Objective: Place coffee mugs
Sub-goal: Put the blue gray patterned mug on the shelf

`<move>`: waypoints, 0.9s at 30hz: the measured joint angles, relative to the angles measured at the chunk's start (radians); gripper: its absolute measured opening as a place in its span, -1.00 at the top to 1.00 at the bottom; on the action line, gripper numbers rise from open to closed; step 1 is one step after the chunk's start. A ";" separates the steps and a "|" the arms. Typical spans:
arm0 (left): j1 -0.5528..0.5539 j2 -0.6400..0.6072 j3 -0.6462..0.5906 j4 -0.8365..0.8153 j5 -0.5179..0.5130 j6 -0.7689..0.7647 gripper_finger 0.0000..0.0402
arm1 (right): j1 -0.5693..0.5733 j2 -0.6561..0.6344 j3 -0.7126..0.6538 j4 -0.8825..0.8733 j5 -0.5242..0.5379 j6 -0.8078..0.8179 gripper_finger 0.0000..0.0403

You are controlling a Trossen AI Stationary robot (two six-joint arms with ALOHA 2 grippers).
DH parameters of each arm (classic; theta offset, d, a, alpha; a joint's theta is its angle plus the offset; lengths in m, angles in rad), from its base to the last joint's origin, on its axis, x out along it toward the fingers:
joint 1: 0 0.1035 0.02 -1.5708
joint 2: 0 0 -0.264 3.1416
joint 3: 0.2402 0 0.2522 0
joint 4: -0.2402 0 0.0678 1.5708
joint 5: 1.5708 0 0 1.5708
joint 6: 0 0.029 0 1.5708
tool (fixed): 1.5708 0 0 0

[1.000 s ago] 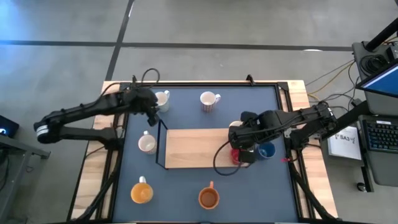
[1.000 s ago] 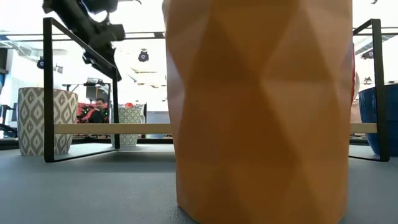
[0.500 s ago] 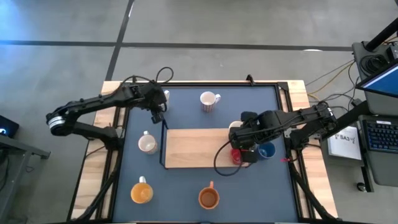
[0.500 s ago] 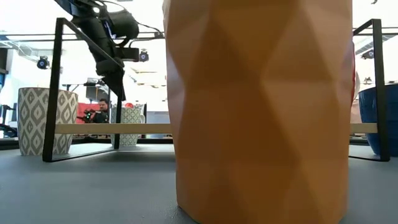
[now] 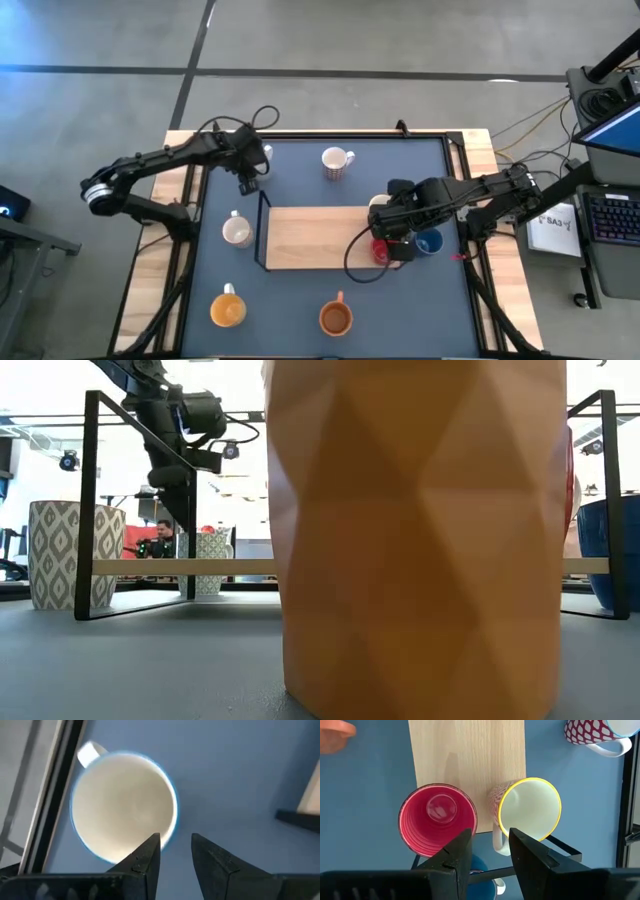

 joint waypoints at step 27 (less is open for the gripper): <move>0.040 0.142 0.006 0.026 0.067 0.185 0.94 | -0.005 0.000 0.000 0.002 0.001 0.029 0.50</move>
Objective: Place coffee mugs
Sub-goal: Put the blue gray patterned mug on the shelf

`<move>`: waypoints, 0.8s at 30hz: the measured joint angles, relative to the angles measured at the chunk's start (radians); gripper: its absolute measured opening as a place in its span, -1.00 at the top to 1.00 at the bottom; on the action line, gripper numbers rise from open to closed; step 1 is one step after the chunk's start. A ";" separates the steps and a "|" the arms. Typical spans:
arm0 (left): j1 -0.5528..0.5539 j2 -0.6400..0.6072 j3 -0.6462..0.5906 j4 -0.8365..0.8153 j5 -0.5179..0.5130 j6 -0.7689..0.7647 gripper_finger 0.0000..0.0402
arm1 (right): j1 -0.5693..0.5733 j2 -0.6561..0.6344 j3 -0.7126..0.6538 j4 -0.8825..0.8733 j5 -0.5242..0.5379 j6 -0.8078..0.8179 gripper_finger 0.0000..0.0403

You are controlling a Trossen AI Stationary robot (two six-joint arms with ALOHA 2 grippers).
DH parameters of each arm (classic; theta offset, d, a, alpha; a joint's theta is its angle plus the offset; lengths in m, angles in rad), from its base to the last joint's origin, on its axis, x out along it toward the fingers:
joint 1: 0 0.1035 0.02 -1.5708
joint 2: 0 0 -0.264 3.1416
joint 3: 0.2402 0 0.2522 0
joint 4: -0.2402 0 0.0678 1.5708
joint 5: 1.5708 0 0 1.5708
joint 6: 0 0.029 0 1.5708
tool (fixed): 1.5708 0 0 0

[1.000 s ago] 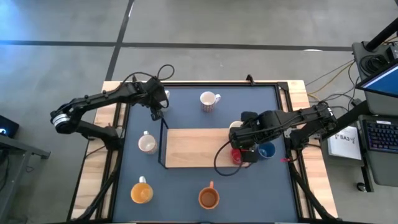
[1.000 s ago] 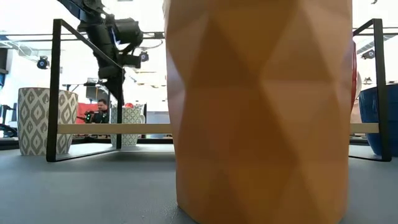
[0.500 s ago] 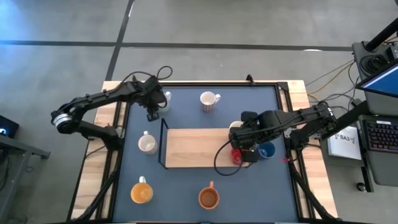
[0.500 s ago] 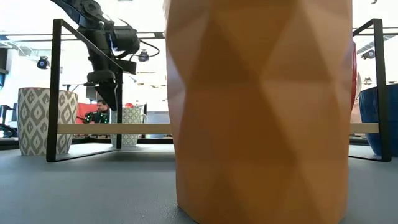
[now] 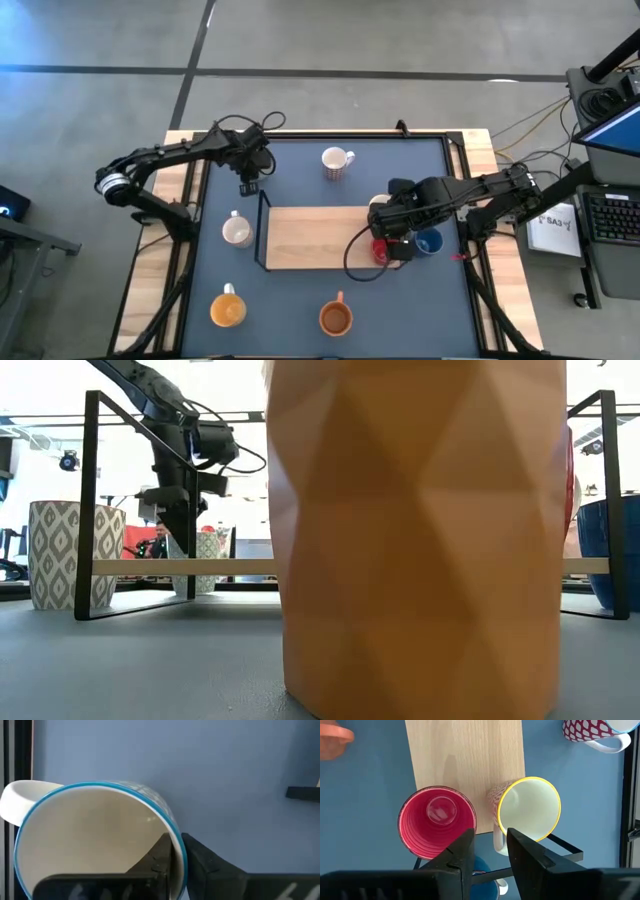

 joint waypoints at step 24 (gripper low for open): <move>-0.388 -0.046 0.402 -0.115 0.007 -0.337 0.97 | 0.000 0.000 0.000 -0.001 -0.001 0.005 0.55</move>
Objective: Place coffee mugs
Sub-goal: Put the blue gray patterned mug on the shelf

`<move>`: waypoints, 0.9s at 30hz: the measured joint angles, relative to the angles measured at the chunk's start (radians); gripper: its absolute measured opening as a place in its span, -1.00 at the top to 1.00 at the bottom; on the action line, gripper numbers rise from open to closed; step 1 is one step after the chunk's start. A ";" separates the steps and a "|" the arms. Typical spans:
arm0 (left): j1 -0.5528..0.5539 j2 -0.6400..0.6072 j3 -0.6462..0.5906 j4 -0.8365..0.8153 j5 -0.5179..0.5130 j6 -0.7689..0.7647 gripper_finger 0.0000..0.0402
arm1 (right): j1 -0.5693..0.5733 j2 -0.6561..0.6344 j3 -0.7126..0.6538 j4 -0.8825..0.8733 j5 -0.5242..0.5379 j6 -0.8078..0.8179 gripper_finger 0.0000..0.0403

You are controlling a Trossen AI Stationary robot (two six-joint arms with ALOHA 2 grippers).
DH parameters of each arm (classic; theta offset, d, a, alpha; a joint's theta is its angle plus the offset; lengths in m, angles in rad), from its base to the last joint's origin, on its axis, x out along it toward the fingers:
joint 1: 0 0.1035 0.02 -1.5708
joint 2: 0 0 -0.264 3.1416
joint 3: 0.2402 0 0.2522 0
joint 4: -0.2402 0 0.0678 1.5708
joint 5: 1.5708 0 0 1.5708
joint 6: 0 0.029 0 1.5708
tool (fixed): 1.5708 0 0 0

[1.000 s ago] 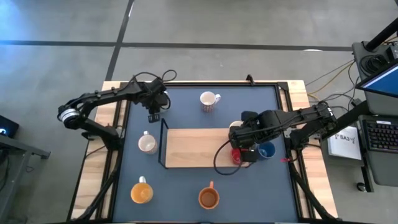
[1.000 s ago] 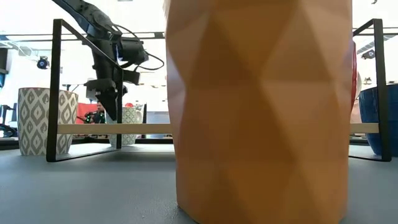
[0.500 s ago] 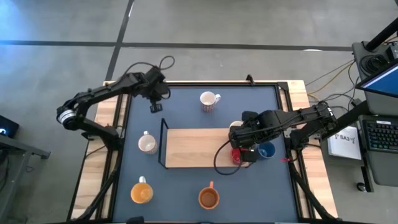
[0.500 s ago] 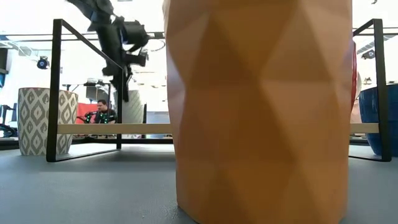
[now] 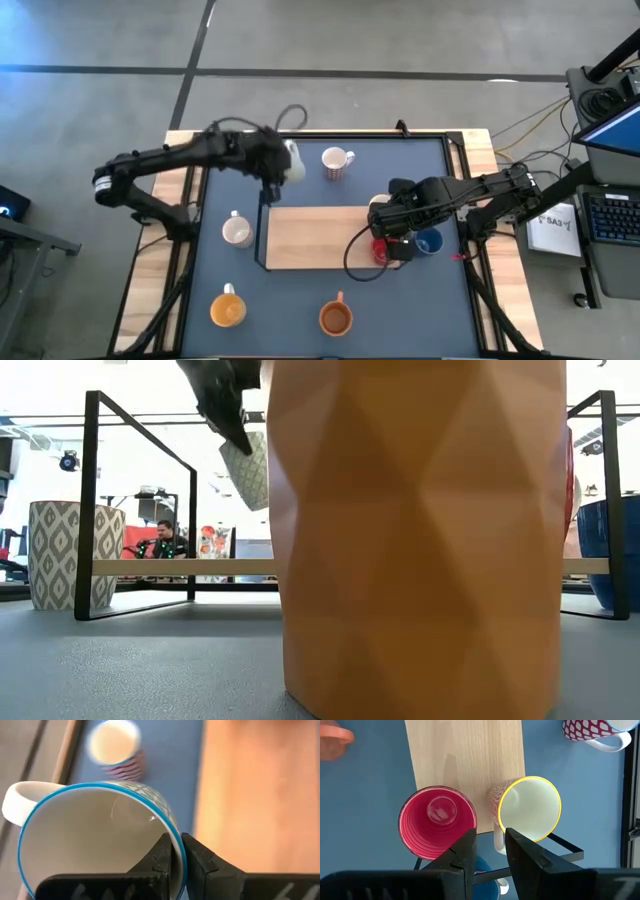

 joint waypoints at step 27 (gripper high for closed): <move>-0.357 0.240 -0.042 0.158 -0.071 -0.258 0.93 | 0.000 0.000 0.000 0.001 0.000 -0.049 0.53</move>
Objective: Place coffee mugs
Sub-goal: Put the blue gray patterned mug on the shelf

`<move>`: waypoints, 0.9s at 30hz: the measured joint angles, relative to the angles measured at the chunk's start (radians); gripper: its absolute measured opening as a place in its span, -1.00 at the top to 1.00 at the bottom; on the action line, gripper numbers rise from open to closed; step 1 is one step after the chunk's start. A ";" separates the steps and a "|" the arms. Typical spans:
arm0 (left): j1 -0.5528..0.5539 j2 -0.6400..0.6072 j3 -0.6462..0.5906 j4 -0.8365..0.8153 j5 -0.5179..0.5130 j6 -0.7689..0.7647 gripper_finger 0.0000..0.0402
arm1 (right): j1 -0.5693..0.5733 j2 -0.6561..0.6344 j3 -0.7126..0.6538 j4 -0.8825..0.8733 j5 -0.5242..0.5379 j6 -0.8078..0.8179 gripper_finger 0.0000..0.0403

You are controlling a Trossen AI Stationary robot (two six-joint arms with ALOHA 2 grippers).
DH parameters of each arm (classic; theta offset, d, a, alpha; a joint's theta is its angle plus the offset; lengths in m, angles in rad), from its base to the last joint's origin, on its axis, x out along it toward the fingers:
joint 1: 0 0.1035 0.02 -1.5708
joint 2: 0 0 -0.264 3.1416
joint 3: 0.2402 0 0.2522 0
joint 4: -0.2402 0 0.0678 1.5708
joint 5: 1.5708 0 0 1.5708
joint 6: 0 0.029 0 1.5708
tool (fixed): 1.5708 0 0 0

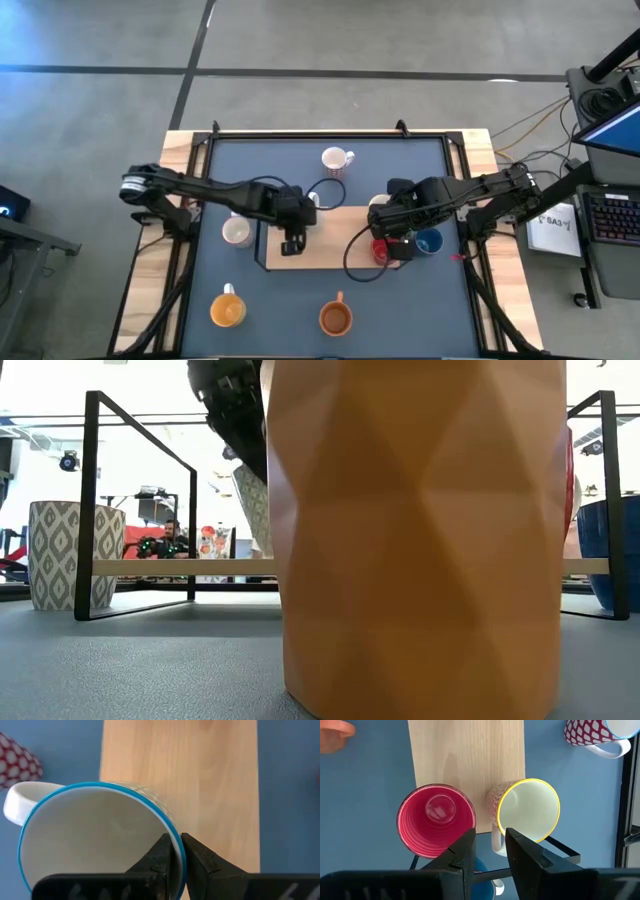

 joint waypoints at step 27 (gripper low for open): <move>-0.033 0.025 0.164 -0.084 0.042 0.009 0.76 | 0.000 0.000 -0.003 0.035 0.029 -0.088 0.52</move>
